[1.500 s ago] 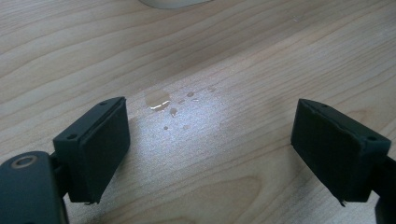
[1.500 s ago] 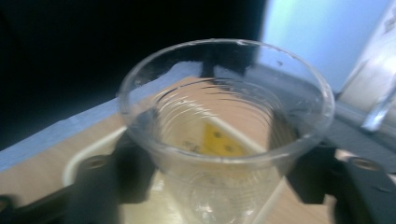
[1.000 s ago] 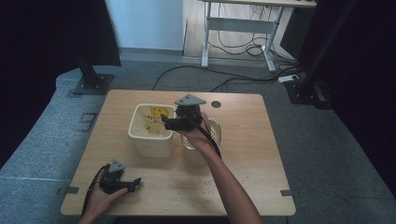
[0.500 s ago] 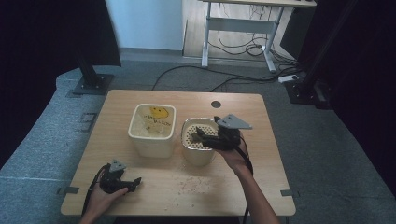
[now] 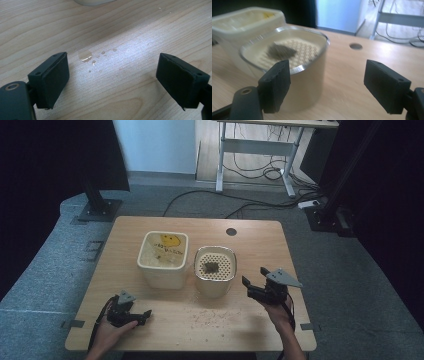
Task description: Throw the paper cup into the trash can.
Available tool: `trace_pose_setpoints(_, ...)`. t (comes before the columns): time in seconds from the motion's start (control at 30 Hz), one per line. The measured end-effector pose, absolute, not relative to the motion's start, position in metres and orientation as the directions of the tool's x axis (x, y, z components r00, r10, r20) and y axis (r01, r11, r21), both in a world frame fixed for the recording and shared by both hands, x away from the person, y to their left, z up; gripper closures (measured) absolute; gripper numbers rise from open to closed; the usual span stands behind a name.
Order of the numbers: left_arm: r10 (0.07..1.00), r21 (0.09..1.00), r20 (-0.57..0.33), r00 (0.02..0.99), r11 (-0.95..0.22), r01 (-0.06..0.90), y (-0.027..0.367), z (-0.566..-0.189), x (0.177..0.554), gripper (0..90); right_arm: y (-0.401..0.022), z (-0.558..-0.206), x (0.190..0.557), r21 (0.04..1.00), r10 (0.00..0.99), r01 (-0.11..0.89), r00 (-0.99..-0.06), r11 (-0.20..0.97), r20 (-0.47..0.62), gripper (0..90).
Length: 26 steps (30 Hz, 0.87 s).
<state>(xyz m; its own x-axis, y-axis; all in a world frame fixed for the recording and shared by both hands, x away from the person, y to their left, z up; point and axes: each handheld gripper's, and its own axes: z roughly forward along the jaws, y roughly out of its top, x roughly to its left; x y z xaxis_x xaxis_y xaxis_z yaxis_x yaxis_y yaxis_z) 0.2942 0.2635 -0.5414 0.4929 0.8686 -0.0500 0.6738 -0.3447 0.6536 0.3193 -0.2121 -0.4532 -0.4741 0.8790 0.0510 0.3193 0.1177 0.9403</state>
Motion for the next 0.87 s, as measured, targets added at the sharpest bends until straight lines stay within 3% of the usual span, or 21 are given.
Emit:
trace_pose_setpoints(0.27, 0.868, 0.654, -0.047, 0.494, -0.347, 0.672, 0.263, -0.542, 0.294, 11.3, -0.230, -0.503, 0.322, 0.908, 0.904, 0.407, -0.419, 0.102, 0.086, 21.9)
trace_pose_setpoints(0.87, 0.868, 0.655, -0.045, 0.494, -0.348, 0.671, 0.263, -0.542, 0.295, 11.3, -0.231, -0.524, 0.321, 0.890, 0.912, 0.442, -0.401, 0.110, 0.087, 22.3)
